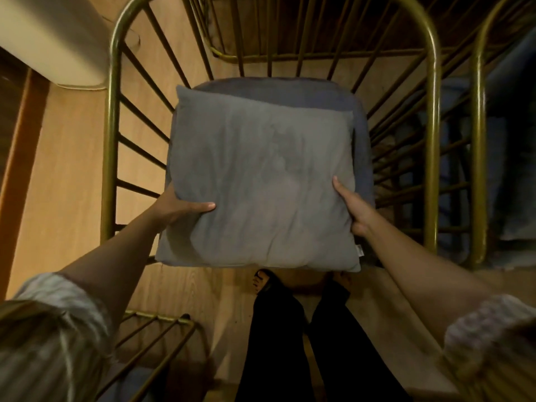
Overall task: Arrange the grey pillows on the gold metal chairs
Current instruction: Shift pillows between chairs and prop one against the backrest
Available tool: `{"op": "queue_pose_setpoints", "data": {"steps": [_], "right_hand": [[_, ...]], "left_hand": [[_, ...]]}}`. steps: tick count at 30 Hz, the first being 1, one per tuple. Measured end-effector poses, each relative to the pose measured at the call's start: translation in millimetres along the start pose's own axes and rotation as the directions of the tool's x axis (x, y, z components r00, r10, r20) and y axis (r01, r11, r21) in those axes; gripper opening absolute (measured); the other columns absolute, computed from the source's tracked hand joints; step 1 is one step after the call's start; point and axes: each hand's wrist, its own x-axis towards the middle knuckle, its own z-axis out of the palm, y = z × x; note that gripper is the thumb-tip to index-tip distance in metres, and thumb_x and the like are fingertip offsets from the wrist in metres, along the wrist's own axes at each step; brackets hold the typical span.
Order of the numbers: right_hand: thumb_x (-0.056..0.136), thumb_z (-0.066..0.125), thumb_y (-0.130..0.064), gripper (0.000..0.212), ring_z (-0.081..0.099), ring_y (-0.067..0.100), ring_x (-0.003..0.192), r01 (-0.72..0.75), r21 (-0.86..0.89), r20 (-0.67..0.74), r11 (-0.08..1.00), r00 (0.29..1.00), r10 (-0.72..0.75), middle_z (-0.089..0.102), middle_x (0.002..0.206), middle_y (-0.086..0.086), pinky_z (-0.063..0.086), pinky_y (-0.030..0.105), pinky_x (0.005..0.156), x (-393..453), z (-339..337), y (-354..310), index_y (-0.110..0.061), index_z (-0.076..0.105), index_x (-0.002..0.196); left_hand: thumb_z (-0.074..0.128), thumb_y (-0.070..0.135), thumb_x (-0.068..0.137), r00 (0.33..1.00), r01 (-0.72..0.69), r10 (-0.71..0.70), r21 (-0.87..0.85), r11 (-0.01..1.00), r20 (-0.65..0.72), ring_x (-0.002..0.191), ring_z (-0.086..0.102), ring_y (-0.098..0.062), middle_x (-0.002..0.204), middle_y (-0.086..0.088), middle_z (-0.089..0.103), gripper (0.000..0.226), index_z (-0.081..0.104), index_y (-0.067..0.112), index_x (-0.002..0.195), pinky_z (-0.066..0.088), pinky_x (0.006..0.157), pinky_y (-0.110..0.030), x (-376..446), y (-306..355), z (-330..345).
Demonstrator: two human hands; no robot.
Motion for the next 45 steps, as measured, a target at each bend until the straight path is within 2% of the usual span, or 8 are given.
{"op": "queue_pose_setpoints", "data": {"steps": [3, 8, 14, 18, 22, 29, 39, 45], "right_hand": [[0.054, 0.089, -0.063, 0.102, 0.068, 0.022, 0.112, 0.021, -0.039, -0.027, 0.999, 0.999, -0.022, 0.07, 0.129, 0.002, 0.052, 0.041, 0.103, 3.6, 8.3, 19.3, -0.018, 0.057, 0.14], [0.038, 0.088, -0.073, 0.117, 0.067, 0.02, 0.112, 0.115, -0.098, -0.175, 0.988, 0.976, -0.131, 0.068, 0.127, -0.002, 0.053, 0.04, 0.103, 8.6, 22.0, 31.1, -0.019, 0.058, 0.137], [0.081, 0.078, -0.049, 0.082, 0.066, 0.02, 0.114, 0.115, -0.105, -0.113, 0.988, 0.985, -0.127, 0.061, 0.141, 0.005, 0.058, 0.03, 0.081, 6.6, 17.4, 13.7, -0.017, 0.047, 0.149], [0.084, 0.079, -0.042, 0.085, 0.058, 0.016, 0.122, 0.212, -0.285, -0.11, 0.935, 0.962, -0.251, 0.051, 0.151, 0.009, 0.051, 0.026, 0.096, -2.5, 18.6, -30.1, -0.014, 0.04, 0.154], [0.096, 0.067, -0.03, 0.066, 0.039, 0.027, 0.145, 0.278, -0.652, -0.122, 0.705, 0.88, -0.46, 0.04, 0.159, 0.012, 0.033, 0.027, 0.112, -31.3, 5.2, -89.0, -0.01, 0.04, 0.153], [0.094, 0.066, -0.041, 0.069, 0.037, 0.033, 0.145, 0.224, -0.828, -0.192, 0.514, 0.748, -0.635, 0.043, 0.156, 0.01, 0.033, 0.043, 0.117, -94.6, -65.9, -155.2, -0.014, 0.042, 0.152], [0.087, 0.071, -0.047, 0.082, 0.039, 0.037, 0.143, 0.035, -0.72, -0.52, 0.693, 0.634, -0.573, 0.042, 0.156, 0.017, 0.035, 0.052, 0.116, -159.4, -287.3, -165.5, -0.01, 0.038, 0.152], [0.091, 0.066, -0.051, 0.086, 0.033, 0.036, 0.147, 0.001, -0.632, -0.6, 0.775, 0.632, -0.49, 0.035, 0.159, 0.017, 0.028, 0.047, 0.12, -179.2, -423.7, -174.0, -0.005, 0.031, 0.155]], "left_hand": [[0.096, 0.053, 0.044, 0.997, 0.061, -0.062, 0.039, 0.997, 0.044, 0.133, 0.048, -0.022, 0.144, 0.005, 0.045, 0.134, 0.018, 0.034, 0.151, 0.046, 0.107, -0.052, -5.7, -18.0, 7.7], [0.091, 0.065, 0.038, 0.99, 0.141, -0.134, 0.245, 0.959, -0.044, 0.154, 0.006, -0.033, 0.167, -0.003, -0.003, 0.169, -0.033, 0.033, 0.148, 0.023, 0.119, -0.059, -3.6, -33.2, 41.9], [0.09, 0.053, 0.057, 0.97, 0.236, -0.209, 0.301, 0.924, -0.122, 0.152, -0.01, -0.043, 0.164, -0.015, -0.02, 0.156, -0.033, 0.03, 0.15, 0.012, 0.121, -0.061, -10.6, -15.8, 53.2], [0.084, 0.056, 0.066, 0.996, 0.039, -0.008, 0.355, 0.934, -0.087, 0.149, -0.024, -0.039, 0.161, -0.014, -0.031, 0.145, -0.03, 0.031, 0.151, -0.001, 0.12, -0.062, -15.4, 45.7, 71.4], [0.079, 0.054, 0.074, 0.984, -0.159, 0.176, 0.332, 0.93, -0.022, 0.153, -0.015, -0.036, 0.165, -0.016, -0.022, 0.129, -0.017, 0.029, 0.157, 0.001, 0.118, -0.061, -6.6, 136.1, 104.3], [0.071, 0.041, 0.088, 0.904, -0.425, 0.382, 0.319, 0.847, 0.19, 0.155, -0.002, -0.027, 0.168, -0.008, -0.006, 0.108, -0.007, 0.018, 0.159, 0.014, 0.122, -0.042, -30.2, 262.3, 176.2], [0.072, 0.031, 0.089, 0.804, -0.567, 0.447, 0.278, 0.775, 0.392, 0.146, 0.034, -0.029, 0.159, -0.01, 0.034, 0.088, 0.021, 0.005, 0.156, 0.032, 0.116, -0.036, -60.1, 381.8, 321.2], [0.077, 0.071, 0.061, 0.805, -0.528, 0.471, 0.074, 0.846, 0.361, 0.126, 0.059, -0.031, 0.136, -0.016, 0.062, 0.107, 0.051, 0.001, 0.138, 0.047, 0.106, -0.053, 3.8, 405.1, 457.2]]}}
